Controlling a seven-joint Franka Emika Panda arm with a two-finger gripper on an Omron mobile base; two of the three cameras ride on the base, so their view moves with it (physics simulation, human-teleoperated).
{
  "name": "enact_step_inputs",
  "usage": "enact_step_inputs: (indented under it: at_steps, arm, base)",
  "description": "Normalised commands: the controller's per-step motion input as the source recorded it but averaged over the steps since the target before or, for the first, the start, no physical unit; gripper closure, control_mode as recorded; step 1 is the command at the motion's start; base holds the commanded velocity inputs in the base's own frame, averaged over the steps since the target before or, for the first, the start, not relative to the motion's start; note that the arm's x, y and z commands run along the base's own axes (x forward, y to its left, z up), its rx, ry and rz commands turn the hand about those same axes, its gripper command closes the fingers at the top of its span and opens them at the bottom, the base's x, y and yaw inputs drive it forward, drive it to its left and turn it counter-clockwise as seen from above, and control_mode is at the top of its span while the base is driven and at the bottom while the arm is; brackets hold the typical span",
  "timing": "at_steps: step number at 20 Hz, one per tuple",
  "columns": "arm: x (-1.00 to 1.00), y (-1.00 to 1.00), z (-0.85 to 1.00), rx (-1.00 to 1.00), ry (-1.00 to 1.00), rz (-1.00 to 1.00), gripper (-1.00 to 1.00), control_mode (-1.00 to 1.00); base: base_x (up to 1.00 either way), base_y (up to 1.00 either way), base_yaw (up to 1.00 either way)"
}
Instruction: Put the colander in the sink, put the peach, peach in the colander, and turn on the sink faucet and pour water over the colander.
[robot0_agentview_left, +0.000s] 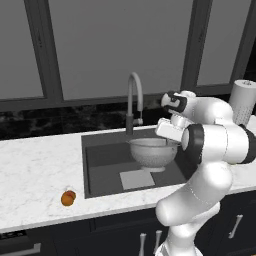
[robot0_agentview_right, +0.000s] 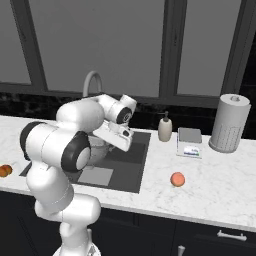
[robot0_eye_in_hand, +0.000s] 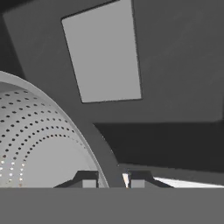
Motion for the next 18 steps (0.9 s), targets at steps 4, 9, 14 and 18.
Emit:
enact_step_inputs:
  at_steps: [4, 9, 14, 18]
  arm:
    - [0.57, 0.0, -0.46, -0.05, -0.08, 0.1, 1.0, -1.0]
    - [0.36, 0.1, -0.58, -0.04, -0.22, 0.03, 1.0, -1.0]
    - [0.34, 0.09, -0.57, 0.0, -0.23, 0.0, 1.0, -1.0]
    - [0.51, 0.02, -0.39, 0.0, -0.02, 0.0, 1.0, -1.0]
  base:
    - [0.0, 0.0, 0.0]
    - [0.0, 0.0, 0.0]
    - [0.0, 0.0, 0.0]
    - [0.0, 0.0, 0.0]
